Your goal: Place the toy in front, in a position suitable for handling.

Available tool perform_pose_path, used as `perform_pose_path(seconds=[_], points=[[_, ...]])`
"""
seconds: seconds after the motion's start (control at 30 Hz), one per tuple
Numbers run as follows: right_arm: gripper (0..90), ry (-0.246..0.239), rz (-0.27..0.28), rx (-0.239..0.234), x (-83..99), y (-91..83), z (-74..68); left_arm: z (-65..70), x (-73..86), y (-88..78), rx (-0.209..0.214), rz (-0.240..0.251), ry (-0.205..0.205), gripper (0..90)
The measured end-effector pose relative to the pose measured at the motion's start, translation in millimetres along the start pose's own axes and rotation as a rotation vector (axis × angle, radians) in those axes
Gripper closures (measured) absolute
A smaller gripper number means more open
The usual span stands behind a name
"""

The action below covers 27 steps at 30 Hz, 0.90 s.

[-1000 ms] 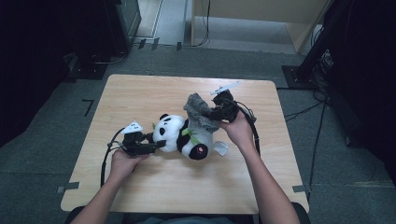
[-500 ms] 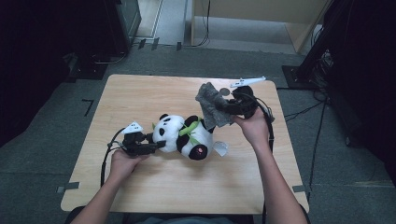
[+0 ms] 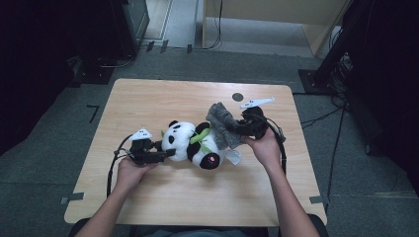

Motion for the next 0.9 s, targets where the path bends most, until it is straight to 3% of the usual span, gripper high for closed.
perform_pose_path(seconds=[0.23, 0.6, 0.9], points=[[75.8, 0.023, 0.003, 0.010, 13.2, -2.2, 7.8, 0.7, -0.4, -0.3, -0.010, -0.010, 0.016, 36.4], [75.5, 0.064, 0.020, 0.010, 36.3, -0.6, 22.0, 0.2, -0.4, -0.4, 0.001, -0.004, 0.003, 35.9], [76.1, 0.121, -0.027, 0.053, 50.5, 1.5, 41.1, 0.1, -0.3, -0.7, -0.002, -0.009, 0.018, 35.6]])
Point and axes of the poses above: each handheld gripper's, and its own axes: y roughly forward along the jaws, x roughly out of its underside, z roughly to its right, the point moved 3 cm from there along y, roughly forward along the jaws, and after that the axes turned 2 degrees about -z, right-handed, at the moved point
